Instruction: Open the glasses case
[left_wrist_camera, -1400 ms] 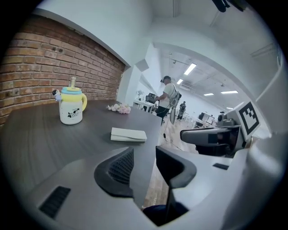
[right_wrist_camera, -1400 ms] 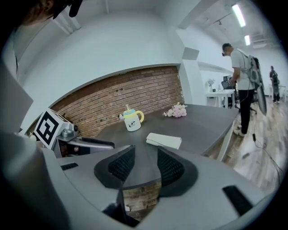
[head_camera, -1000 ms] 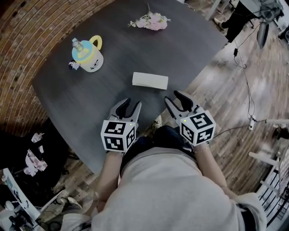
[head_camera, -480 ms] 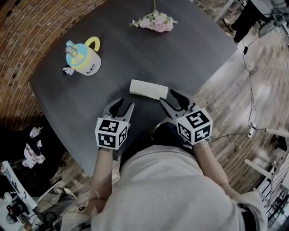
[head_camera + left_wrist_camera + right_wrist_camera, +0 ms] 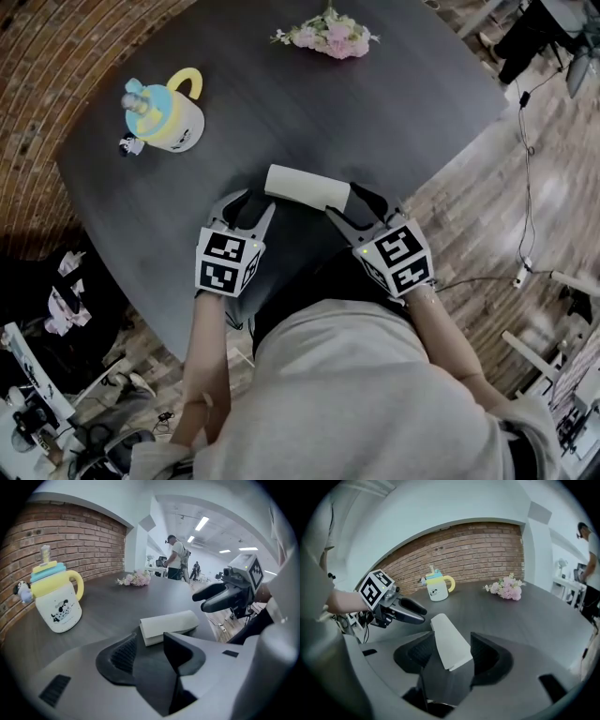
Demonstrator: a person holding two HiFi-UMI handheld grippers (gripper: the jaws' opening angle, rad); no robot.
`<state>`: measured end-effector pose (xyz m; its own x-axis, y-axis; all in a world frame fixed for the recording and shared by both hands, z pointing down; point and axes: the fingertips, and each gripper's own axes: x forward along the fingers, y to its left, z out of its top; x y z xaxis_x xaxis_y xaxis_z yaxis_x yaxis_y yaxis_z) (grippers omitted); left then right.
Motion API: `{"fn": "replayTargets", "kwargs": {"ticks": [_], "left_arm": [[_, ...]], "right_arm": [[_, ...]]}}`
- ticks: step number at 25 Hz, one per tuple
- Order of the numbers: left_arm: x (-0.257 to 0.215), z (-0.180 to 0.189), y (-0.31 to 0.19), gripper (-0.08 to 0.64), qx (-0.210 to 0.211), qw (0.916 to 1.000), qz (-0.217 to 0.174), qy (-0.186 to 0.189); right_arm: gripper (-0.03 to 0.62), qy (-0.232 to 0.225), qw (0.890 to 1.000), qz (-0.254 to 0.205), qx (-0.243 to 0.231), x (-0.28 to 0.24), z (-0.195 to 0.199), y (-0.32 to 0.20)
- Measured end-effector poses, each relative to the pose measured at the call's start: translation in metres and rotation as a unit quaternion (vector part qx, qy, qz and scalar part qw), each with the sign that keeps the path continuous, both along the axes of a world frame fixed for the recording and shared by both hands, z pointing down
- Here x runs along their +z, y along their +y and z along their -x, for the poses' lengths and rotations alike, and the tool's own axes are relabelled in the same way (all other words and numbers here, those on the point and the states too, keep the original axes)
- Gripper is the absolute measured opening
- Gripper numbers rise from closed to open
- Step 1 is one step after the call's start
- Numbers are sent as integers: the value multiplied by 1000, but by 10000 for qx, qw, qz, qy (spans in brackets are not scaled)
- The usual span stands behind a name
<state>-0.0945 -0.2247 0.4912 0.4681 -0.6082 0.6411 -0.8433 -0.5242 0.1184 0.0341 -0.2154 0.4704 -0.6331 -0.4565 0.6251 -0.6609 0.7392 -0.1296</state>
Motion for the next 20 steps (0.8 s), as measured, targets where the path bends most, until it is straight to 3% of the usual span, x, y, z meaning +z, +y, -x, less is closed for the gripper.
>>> {"fn": "replayTargets", "kwargs": {"ticks": [12, 20], "left_arm": [[25, -7, -3, 196, 87, 9990, 269, -331], [29, -7, -13, 196, 112, 9992, 135, -358]], "right_arm": [[314, 746, 9934, -306, -821, 31, 10, 3], [331, 1436, 9809, -682, -1120, 53, 5, 5]]}}
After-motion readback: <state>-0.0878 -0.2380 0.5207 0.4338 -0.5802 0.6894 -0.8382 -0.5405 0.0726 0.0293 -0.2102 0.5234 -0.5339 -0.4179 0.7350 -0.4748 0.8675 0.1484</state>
